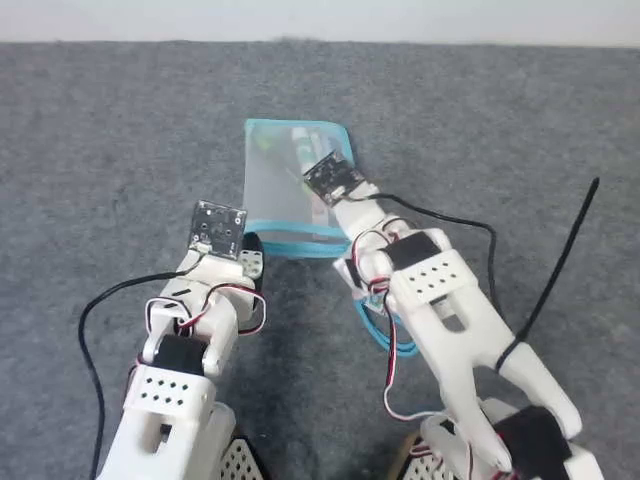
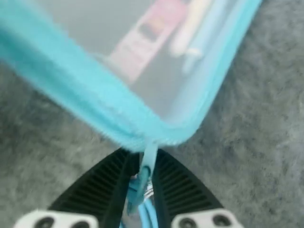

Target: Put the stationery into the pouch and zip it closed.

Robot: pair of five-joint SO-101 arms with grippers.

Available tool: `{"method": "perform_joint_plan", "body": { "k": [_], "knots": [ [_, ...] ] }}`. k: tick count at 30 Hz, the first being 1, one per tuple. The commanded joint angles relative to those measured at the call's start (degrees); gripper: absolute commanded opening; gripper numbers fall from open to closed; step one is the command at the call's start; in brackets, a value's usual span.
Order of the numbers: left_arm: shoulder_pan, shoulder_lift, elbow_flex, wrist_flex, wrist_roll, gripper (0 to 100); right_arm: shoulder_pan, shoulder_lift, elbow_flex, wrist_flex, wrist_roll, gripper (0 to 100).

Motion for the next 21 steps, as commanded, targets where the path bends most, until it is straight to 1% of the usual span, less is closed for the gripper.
{"method": "perform_joint_plan", "body": {
  "k": [1, 6, 11, 16, 21],
  "knots": [
    [-0.09, 0.7, -4.62, 0.62, -3.43, 1, -4.09, -3.56, -3.6, 1.45, 1.23, 0.6],
    [-0.09, 0.7, -4.62, 0.97, -2.2, 1, -11.47, -5.85, -5.36, 3.03, 1.05, 0.6],
    [-0.53, 0.7, -4.53, 0.97, -0.26, 1, -14.02, -14.2, -4.13, 4.0, 1.23, 0.6],
    [-0.18, 0.7, -4.53, 0.97, 0.18, 1, -18.95, -23.34, 0.88, 2.24, 2.46, 0.6],
    [-0.18, 0.7, -4.44, 1.05, 0.35, 1, -21.85, -26.07, 4.57, -0.75, 2.46, 0.6]
  ]
}}
